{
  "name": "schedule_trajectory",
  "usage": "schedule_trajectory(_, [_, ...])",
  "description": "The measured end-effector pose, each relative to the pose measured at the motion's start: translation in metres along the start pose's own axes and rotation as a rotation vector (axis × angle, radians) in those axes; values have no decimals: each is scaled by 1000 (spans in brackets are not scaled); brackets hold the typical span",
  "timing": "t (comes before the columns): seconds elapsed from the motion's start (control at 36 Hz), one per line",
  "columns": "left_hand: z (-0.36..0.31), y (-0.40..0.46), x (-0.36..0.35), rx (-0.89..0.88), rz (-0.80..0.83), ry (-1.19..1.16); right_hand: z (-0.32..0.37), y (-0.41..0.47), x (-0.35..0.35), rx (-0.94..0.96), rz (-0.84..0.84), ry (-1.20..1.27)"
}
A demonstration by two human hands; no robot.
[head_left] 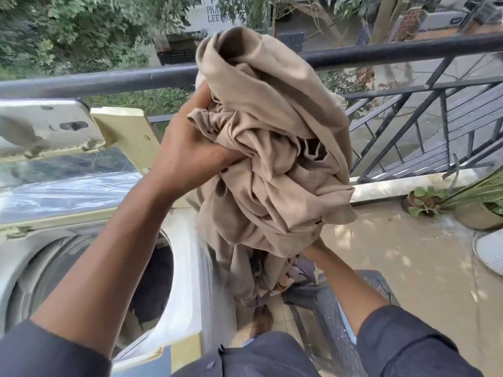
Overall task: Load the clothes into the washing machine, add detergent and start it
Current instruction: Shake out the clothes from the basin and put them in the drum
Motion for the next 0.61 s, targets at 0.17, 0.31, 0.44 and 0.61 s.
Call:
schedule_trajectory(0.17, [28,-11,-5,167,56,164,-35,34,21,-52,-149,242])
schedule_trajectory(0.31, [44,-28,-9,234,124,337,-11,5,90,-50,-313,473])
schedule_trajectory(0.44, [57,-42,-14,298,162,388,27,-44,157,48,-400,546])
schedule_trajectory(0.61, [62,-53,-25,364,102,393,76,-110,180,398,-406,565])
Point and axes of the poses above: each hand's wrist, its own y-axis towards the middle knuckle, its own x-axis out of the back of the hand, z = x × y, the point moved 1 cm from there along y, towards the middle knuckle, and after that the axes turned 10 degrees about -z, right-handed, at the moved point
